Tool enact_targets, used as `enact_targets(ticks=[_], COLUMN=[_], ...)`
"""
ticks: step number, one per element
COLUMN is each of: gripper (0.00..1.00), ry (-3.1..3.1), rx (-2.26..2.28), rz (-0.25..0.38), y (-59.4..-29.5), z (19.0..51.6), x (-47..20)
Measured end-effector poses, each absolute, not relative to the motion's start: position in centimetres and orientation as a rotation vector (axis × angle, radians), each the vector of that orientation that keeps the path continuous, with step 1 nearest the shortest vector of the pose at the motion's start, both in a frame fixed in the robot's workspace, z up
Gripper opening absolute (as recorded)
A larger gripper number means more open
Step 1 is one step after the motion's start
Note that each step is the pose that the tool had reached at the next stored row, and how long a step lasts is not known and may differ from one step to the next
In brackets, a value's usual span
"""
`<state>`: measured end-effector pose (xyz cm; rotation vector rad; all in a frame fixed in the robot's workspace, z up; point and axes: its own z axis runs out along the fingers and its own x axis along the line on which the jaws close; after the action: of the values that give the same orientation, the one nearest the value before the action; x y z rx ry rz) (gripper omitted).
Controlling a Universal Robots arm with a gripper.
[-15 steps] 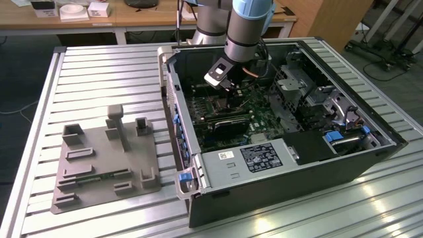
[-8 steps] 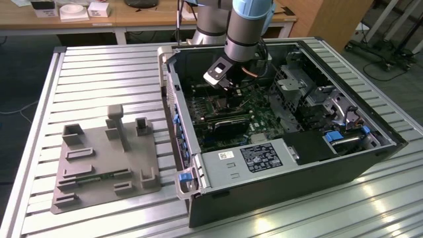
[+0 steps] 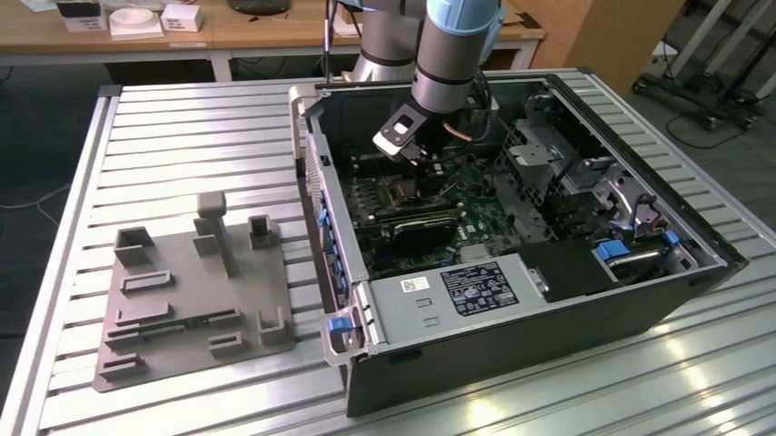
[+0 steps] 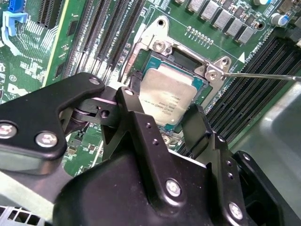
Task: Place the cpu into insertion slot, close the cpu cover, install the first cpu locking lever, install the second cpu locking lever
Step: 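Place the cpu into insertion slot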
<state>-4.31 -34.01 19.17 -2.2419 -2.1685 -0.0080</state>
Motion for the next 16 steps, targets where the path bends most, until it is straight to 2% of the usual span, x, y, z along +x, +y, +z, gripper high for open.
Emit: enact_targets(ticks=[16], gripper=[0.6], ry=[-2.146], rx=[-2.264], rz=[-0.007], y=[-34.0], z=[19.19], x=[-4.27])
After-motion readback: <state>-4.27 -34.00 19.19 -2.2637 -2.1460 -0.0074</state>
